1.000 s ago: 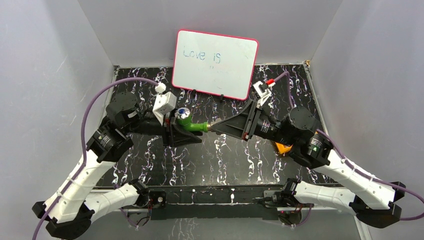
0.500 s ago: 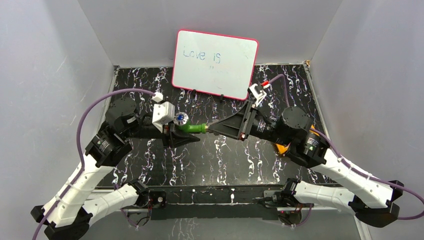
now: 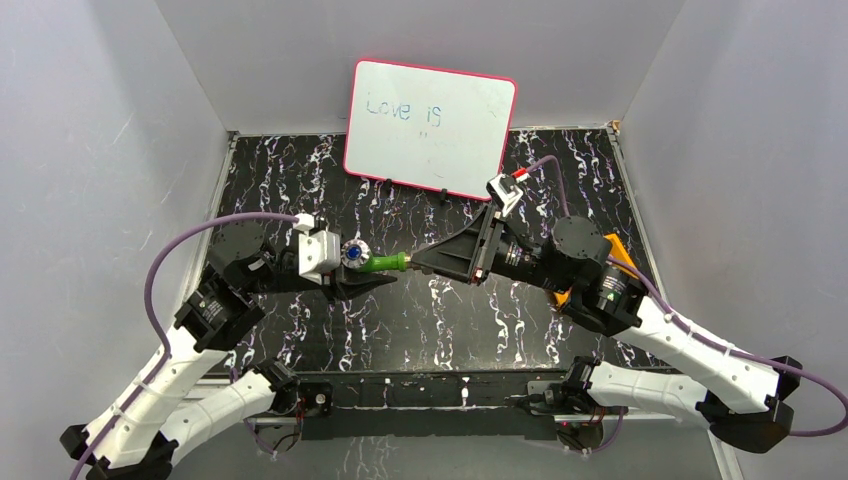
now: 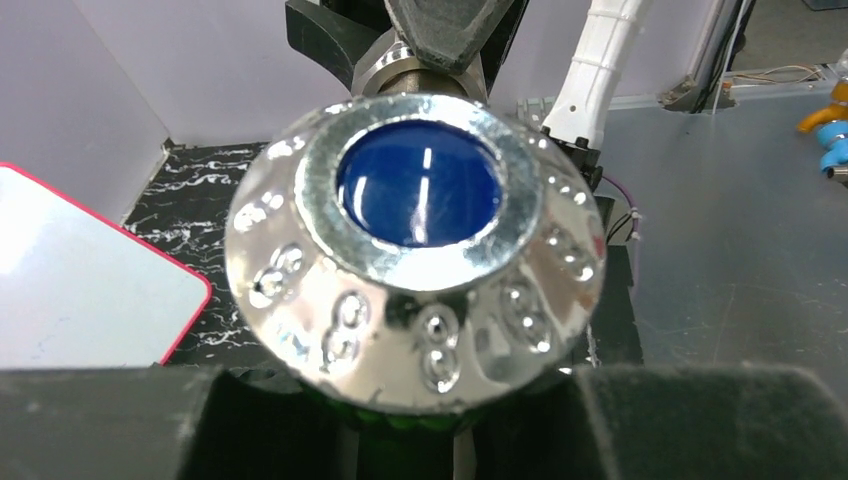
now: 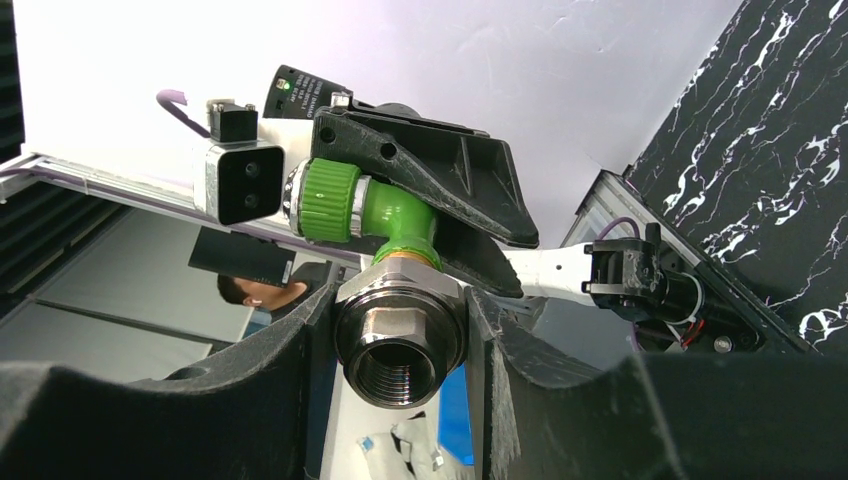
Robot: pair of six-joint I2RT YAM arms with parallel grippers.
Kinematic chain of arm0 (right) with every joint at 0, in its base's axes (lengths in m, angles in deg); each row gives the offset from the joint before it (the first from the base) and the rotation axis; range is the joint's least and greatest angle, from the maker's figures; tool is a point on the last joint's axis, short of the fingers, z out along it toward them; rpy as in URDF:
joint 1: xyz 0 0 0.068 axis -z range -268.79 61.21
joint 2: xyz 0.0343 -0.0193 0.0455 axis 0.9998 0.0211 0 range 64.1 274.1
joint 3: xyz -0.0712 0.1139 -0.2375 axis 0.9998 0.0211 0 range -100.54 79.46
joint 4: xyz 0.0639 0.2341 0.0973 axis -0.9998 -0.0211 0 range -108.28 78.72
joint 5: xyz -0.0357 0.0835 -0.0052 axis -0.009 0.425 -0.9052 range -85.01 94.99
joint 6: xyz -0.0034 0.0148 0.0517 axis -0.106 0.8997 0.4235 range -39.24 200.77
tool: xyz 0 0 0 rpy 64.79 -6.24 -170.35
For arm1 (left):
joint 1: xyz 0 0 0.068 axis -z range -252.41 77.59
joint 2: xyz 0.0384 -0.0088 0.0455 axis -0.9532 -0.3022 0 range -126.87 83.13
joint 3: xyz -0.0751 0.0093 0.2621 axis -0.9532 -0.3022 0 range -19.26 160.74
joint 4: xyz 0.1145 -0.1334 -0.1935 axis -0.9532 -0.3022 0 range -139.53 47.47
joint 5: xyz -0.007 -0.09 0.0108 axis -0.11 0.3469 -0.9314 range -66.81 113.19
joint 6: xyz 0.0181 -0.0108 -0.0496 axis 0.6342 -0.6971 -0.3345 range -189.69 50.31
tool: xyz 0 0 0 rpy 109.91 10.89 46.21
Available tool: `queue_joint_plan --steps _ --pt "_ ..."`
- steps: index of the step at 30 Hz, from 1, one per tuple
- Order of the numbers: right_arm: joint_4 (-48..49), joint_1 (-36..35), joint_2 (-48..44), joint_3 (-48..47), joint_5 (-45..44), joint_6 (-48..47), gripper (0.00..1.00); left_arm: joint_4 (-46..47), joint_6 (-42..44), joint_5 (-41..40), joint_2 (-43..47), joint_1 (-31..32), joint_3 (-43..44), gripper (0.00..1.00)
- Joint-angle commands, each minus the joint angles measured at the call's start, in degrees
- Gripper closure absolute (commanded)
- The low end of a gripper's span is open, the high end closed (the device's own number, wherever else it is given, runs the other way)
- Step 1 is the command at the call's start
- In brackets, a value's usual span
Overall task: Install the water faucets
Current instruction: Install the water faucet onto the adaptor.
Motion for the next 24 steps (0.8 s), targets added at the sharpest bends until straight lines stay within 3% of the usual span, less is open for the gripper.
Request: queue_joint_plan --steps 1,5,14,24 --pt "3.93 -0.01 -0.01 0.52 -0.69 0.65 1.0 8.8 2.66 1.23 1.84 0.9 -0.5 1.0" --pt "3.72 0.0 0.85 -0.12 0.16 0.01 1.0 10.03 3.65 1.21 2.11 0.85 -1.28 1.0" --pt "4.22 0.0 0.99 -0.26 -1.07 -2.71 0.59 10.28 3.08 1.83 2.59 0.84 -1.89 1.0" --pt "5.25 0.0 1.23 -0.75 -0.19 -4.75 0.39 10.13 2.79 1.75 2.71 0.75 -2.6 1.0"
